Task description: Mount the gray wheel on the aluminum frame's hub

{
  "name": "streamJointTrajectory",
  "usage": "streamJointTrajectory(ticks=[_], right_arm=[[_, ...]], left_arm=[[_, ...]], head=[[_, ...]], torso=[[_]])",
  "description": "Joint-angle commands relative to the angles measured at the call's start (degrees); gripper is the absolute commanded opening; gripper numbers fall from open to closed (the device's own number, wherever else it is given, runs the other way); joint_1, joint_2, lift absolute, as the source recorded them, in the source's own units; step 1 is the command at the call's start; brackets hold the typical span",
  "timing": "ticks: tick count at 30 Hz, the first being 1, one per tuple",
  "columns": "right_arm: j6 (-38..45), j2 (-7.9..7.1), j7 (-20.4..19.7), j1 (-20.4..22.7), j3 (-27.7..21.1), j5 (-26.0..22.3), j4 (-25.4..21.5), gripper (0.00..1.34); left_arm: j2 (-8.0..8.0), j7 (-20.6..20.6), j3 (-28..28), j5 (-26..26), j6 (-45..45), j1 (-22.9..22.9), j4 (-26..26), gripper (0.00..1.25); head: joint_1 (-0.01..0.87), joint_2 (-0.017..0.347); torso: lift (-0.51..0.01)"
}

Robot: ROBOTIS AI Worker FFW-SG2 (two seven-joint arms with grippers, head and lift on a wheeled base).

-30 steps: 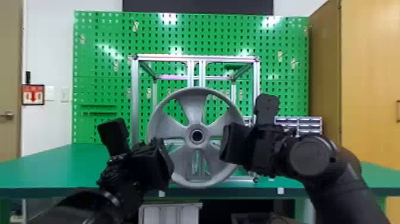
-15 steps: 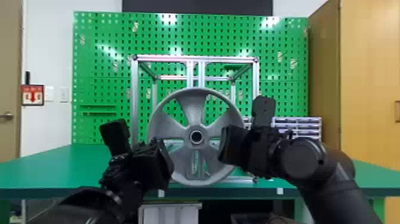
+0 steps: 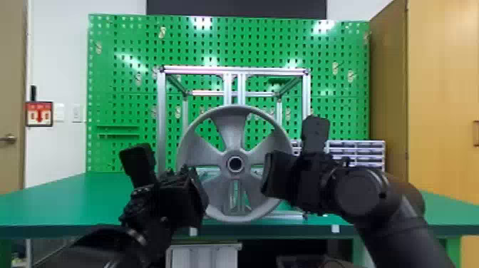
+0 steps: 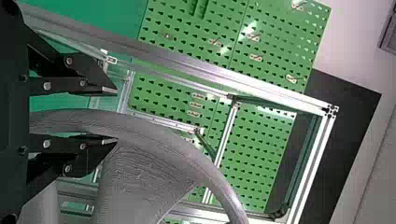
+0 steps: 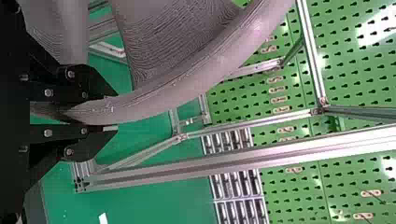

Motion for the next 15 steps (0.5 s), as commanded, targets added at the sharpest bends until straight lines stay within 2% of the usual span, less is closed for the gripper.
streamJointTrajectory(ticks=[1,12,15], right_arm=[[0.0,0.05,0.0,0.1,0.0,0.1,-0.2,0.16],[0.0,0.05,0.0,0.2,-0.1,0.1,-0.3,0.16],[-0.2,0.05,0.0,0.2,-0.2,0.1,-0.3,0.25]], left_arm=[[0.00,0.0,-0.2,-0.3,-0.1,0.1,-0.2,0.38],[0.00,0.0,-0.2,-0.5,-0.2,0.1,-0.3,0.38],[0.00,0.0,-0.2,-0.5,-0.2,0.1,-0.4,0.41]], head=[[-0.005,0.006],[-0.005,0.006],[-0.005,0.006]], torso=[[-0.499],[-0.499],[-0.499]])
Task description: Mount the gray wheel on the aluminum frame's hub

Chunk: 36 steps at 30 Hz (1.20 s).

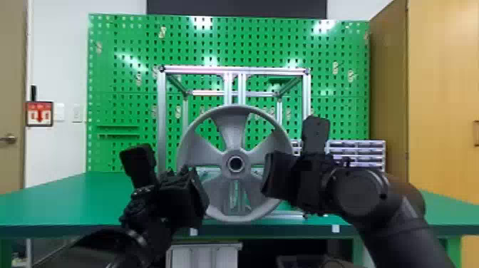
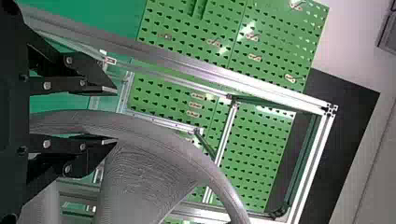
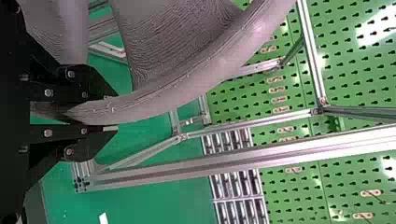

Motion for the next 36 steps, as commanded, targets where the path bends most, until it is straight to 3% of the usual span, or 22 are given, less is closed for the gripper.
streamJointTrajectory(ticks=[1,4,9,12,23,26,36], right_arm=[[-0.4,0.05,0.0,0.2,-0.1,0.0,0.0,0.35],[-1.4,0.05,0.7,0.4,-0.1,0.0,0.0,0.56],[-1.8,0.05,1.5,0.6,-0.1,0.5,0.0,0.66],[-2.0,0.05,2.1,0.6,-0.2,1.0,0.0,0.80],[-2.6,0.05,3.4,1.0,-0.1,1.4,0.0,1.16],[-2.6,0.05,4.0,1.1,-0.1,1.5,0.0,1.29],[-3.0,0.05,4.9,1.3,-0.1,1.5,-0.5,1.31]], left_arm=[[0.00,0.0,0.0,0.0,0.0,0.0,-0.1,0.44],[0.00,0.0,-0.1,0.0,0.0,0.0,-0.1,0.55],[0.09,0.0,-0.1,0.0,0.0,0.1,-0.1,0.62],[0.09,0.0,-0.1,0.1,-0.1,0.1,-0.1,0.70],[0.09,-1.2,-0.3,0.4,-0.2,0.1,-0.4,1.14],[0.09,-1.4,-0.4,0.4,-0.2,0.1,-0.4,1.18],[0.09,-1.4,-0.2,0.4,-0.3,0.3,-0.8,1.20]], head=[[-0.005,0.006],[-0.005,0.006],[-0.005,0.006],[-0.005,0.006],[-0.005,0.006],[-0.005,0.006],[-0.005,0.006]], torso=[[-0.499],[-0.499],[-0.499],[-0.499],[-0.499],[-0.499],[-0.499]])
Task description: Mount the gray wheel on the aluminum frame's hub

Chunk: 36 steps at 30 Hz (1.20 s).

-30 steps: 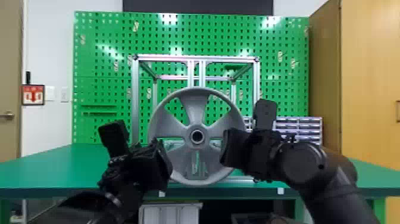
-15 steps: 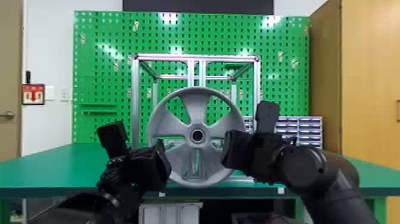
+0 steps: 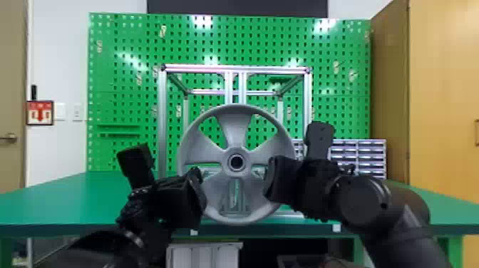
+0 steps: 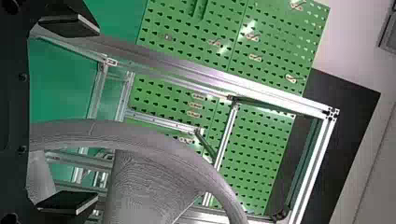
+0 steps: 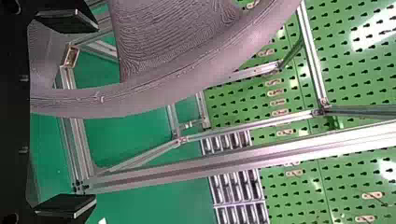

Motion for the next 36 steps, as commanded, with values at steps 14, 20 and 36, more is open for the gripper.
streamJointTrajectory(ticks=[14,20,36], right_arm=[[-0.9,0.05,0.3,3.9,-0.5,-0.5,-7.5,1.32],[-0.7,-0.26,0.3,7.4,-1.1,-1.0,-12.3,1.32],[-0.9,-2.99,0.3,20.4,-1.2,0.7,-26.4,1.32]], left_arm=[[1.41,-0.1,1.0,-0.3,0.5,2.5,-4.2,1.20],[2.55,-0.1,2.1,-1.0,1.3,5.4,-8.6,1.18],[6.33,0.0,4.8,-4.9,4.8,16.8,-21.6,1.17]], head=[[-0.005,0.006],[-0.005,0.006],[-0.005,0.006]], torso=[[-0.499],[-0.499],[-0.499]])
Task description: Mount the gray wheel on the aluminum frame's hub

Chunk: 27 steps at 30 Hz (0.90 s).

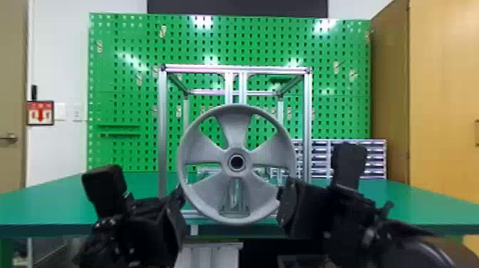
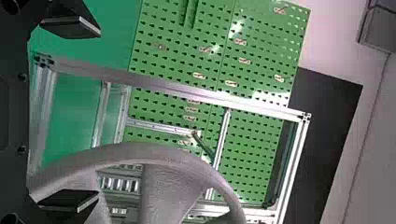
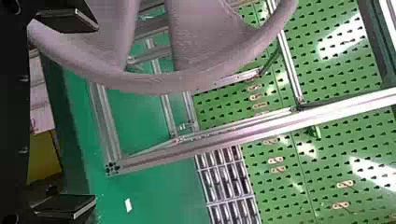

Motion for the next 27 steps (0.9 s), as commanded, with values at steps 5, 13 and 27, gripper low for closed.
streamJointTrajectory(ticks=[5,13,27], right_arm=[[-3.2,-0.98,1.7,7.1,3.4,7.6,-7.1,1.32],[-6.9,-1.95,9.6,12.6,4.5,16.0,-9.7,1.31],[-14.7,-3.27,17.1,21.1,8.0,25.7,-11.2,1.29]], left_arm=[[1.64,0.0,1.0,-2.3,0.2,5.8,-5.6,1.17],[3.57,0.0,1.9,-5.0,0.2,10.7,-8.6,1.15],[3.92,0.0,5.1,-7.0,0.2,19.2,-10.9,1.14]], head=[[-0.005,0.006],[-0.005,0.006],[-0.005,0.006]], torso=[[-0.499],[-0.499],[-0.499]])
